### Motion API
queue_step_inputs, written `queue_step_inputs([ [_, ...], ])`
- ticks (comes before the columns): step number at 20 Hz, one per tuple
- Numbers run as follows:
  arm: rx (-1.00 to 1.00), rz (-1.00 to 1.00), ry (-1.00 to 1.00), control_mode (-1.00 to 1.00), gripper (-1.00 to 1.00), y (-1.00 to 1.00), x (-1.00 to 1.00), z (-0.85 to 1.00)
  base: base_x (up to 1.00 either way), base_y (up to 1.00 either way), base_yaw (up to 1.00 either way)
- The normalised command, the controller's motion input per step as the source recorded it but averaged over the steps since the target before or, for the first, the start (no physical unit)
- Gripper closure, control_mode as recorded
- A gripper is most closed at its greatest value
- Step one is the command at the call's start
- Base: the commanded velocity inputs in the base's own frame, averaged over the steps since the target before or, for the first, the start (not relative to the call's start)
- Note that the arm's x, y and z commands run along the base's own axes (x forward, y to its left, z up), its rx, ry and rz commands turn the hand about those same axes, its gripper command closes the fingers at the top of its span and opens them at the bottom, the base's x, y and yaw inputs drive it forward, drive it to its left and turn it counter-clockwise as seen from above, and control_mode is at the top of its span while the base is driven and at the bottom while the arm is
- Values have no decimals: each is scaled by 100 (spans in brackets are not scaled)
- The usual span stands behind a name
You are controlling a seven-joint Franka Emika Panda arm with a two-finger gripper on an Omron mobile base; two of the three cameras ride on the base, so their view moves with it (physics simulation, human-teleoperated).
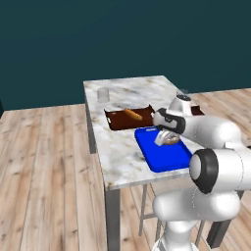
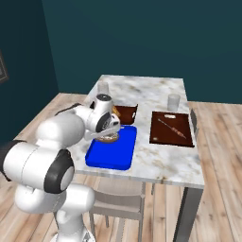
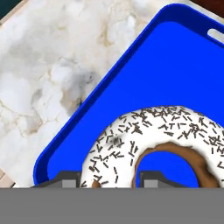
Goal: Take the donut and cake from the fridge and place them on the empty tray on the dining counter.
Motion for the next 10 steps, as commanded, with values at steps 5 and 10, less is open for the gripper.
queue_step_inputs([
  [5,0,0,0,-100,100,0,39,-28,0,0,0],
  [10,0,0,0,-100,100,0,38,-26,0,0,0],
])
